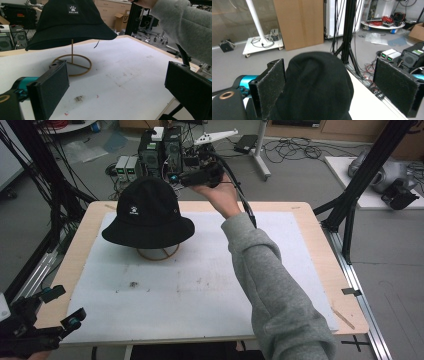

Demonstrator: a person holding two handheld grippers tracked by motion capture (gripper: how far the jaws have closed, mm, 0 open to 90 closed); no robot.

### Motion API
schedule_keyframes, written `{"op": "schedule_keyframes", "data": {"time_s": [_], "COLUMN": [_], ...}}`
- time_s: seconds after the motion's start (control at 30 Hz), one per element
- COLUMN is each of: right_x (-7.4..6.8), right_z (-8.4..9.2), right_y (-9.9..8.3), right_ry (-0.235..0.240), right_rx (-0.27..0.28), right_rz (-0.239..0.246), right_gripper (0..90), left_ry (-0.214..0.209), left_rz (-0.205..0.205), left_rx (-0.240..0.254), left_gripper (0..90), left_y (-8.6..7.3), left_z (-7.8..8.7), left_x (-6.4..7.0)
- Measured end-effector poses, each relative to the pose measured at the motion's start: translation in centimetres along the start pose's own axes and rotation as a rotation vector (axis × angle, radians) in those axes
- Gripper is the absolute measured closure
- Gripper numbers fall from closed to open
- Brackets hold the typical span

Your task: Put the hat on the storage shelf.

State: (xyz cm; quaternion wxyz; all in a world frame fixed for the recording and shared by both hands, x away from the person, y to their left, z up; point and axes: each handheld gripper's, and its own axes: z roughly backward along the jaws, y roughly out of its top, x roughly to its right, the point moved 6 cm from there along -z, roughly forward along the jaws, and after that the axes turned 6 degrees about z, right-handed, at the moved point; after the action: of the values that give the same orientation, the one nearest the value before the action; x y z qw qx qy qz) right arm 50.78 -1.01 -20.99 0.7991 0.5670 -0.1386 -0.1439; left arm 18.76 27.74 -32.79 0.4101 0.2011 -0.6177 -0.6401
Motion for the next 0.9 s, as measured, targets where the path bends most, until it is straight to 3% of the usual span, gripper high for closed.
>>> {"op": "schedule_keyframes", "data": {"time_s": [0.13,0.63,0.83,0.9], "right_x": [-0.4,-0.3,-0.6,-1.0], "right_z": [1.3,5.8,7.6,8.4], "right_y": [-0.5,-4.0,-5.2,-5.2], "right_ry": [-0.011,-0.070,-0.105,-0.118], "right_rx": [-0.002,0.028,-0.038,-0.002], "right_rz": [0.019,-0.001,-0.003,0.020], "right_gripper": [10.3,10.3,10.3,10.4], "left_ry": [-0.011,-0.028,-0.031,-0.032], "left_rz": [-0.004,-0.013,-0.016,-0.015], "left_rx": [-0.003,-0.011,-0.005,-0.004], "left_gripper": [5.8,5.8,5.8,5.8], "left_y": [0.1,0.2,0.4,0.4], "left_z": [-0.2,-1.2,-1.3,-1.4], "left_x": [0.1,0.3,0.4,0.4]}}
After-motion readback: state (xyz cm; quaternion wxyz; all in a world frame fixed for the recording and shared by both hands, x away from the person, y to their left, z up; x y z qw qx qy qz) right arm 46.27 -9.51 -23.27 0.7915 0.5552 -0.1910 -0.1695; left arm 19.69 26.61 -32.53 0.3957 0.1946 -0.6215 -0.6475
